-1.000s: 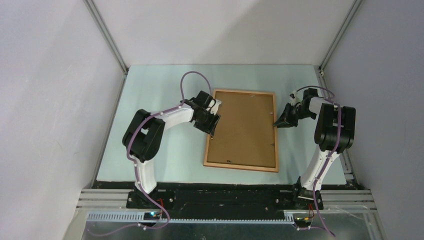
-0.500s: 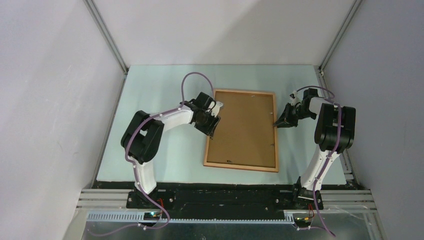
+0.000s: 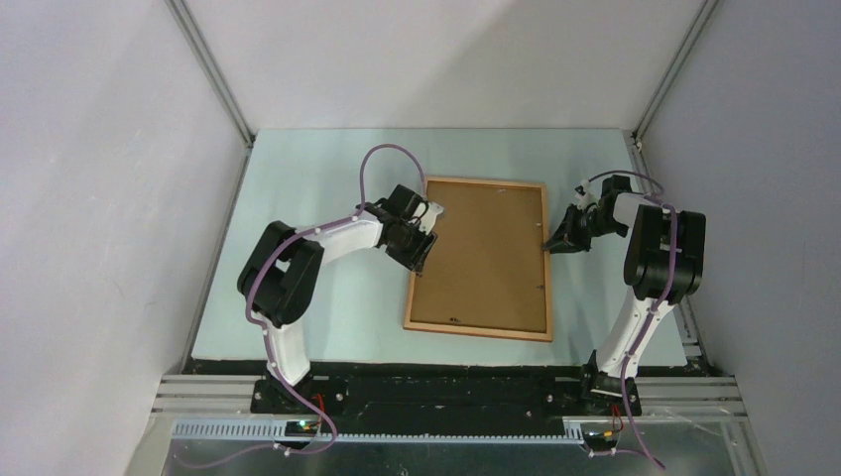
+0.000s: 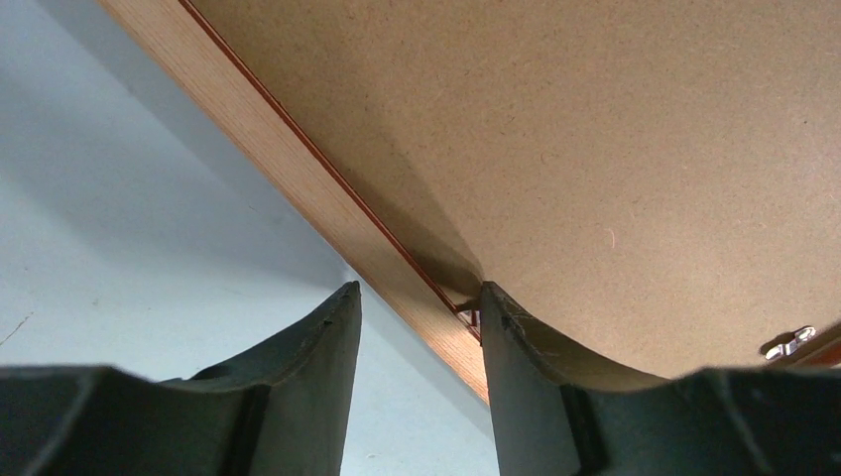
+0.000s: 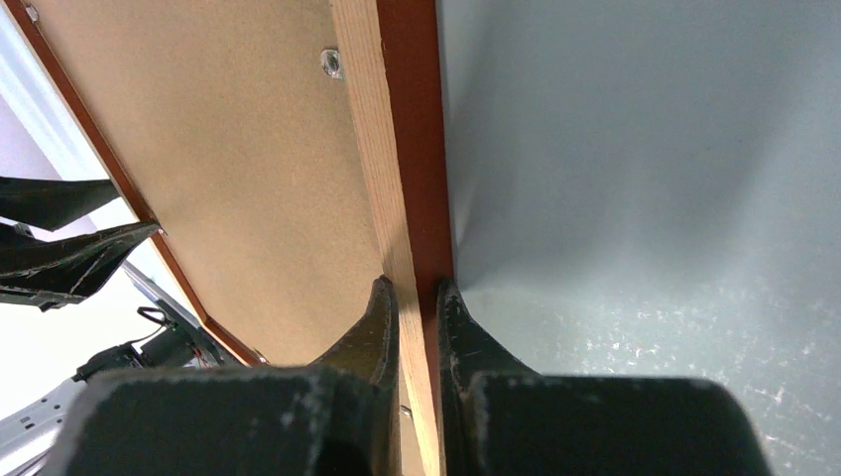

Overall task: Put the photo into the frame
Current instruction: Install the photo frame at the center of the board.

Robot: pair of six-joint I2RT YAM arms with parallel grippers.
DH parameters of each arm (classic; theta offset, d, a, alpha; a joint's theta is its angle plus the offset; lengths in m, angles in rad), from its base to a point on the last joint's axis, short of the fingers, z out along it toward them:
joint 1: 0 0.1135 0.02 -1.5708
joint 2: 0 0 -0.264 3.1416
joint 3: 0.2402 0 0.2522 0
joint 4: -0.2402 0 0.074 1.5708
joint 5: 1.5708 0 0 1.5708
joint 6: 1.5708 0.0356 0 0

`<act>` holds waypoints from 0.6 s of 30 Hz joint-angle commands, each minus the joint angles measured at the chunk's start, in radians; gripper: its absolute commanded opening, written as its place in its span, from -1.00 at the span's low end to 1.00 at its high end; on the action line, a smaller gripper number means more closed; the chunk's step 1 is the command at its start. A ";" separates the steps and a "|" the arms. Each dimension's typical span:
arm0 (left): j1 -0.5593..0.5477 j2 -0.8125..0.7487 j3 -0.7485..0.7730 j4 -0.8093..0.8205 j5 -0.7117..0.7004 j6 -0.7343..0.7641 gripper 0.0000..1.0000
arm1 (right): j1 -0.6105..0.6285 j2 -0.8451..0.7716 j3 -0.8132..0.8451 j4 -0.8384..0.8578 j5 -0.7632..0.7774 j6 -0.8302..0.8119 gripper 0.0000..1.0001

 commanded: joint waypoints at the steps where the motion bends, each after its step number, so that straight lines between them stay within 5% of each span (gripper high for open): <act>1: -0.003 -0.021 -0.042 -0.110 -0.062 0.055 0.03 | -0.038 0.003 -0.008 0.031 0.016 0.030 -1.00; 18: -0.004 -0.045 -0.065 -0.123 -0.062 0.080 0.05 | -0.039 0.005 -0.008 0.033 0.014 0.030 -1.00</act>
